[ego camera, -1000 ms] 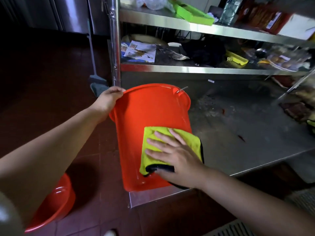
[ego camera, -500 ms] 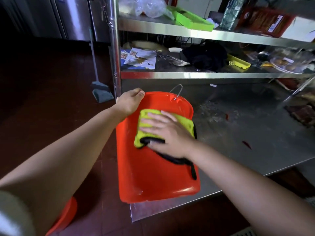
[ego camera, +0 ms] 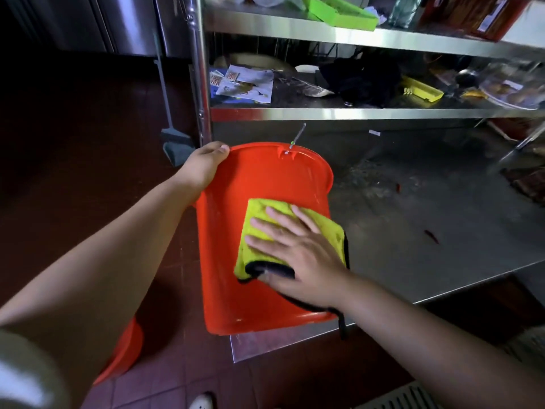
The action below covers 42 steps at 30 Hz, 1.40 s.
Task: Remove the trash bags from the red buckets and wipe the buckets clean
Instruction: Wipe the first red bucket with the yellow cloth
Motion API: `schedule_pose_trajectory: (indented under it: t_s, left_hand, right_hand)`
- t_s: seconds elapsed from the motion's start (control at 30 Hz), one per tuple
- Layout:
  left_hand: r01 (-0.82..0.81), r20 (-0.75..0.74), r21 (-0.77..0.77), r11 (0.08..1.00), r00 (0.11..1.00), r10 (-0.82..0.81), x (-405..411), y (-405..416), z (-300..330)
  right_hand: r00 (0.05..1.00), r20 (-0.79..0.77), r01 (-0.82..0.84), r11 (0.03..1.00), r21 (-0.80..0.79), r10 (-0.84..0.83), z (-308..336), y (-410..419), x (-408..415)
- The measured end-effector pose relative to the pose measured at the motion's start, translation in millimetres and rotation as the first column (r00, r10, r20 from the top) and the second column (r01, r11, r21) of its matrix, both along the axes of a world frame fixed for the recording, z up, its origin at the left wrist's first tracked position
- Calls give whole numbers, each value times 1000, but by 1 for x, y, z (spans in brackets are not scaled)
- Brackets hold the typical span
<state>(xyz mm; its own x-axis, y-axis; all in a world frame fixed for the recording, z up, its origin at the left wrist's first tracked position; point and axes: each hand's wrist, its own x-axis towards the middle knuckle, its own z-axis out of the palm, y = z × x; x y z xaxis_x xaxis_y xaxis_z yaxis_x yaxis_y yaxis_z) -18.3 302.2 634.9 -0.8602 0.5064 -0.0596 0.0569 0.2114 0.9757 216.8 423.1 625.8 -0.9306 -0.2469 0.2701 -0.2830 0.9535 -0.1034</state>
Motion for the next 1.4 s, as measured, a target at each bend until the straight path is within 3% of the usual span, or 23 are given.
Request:
schedule_pose_trajectory:
  t_s: [0.17, 0.33, 0.5, 0.67, 0.83, 1.13, 1.3, 1.4]
  left_hand:
    - [-9, -37, -27, 1000, 999, 8, 5, -3, 1]
    - [14, -52, -6, 1000, 999, -15, 3, -4, 4]
    - [77, -58, 65, 995, 996, -74, -6, -2, -1]
    - [40, -39, 65, 997, 999, -37, -14, 0, -5]
    - [-2, -29, 86, 996, 1000, 5, -8, -7, -12]
    - [-7, 35, 66, 998, 999, 5, -8, -18, -17]
    - [-25, 44, 67, 997, 999, 22, -7, -13, -11]
    - [-34, 62, 110, 993, 998, 27, -7, -7, -9]
  right_hand:
    - [997, 20, -79, 997, 0, 79, -18, -6, 45]
    - [992, 48, -118, 993, -7, 118, -6, 12, 11]
    - [999, 27, 28, 997, -65, -26, 12, 32, -56]
    - [978, 80, 200, 970, -137, -191, 28, 48, -99]
    - [980, 47, 195, 980, -25, -194, 16, 24, -72]
    - [997, 18, 73, 987, -142, -71, -18, 2, 36]
    - [999, 44, 38, 988, -150, -32, -10, 22, 9]
    - [987, 35, 158, 966, -205, -154, 0, 39, -32]
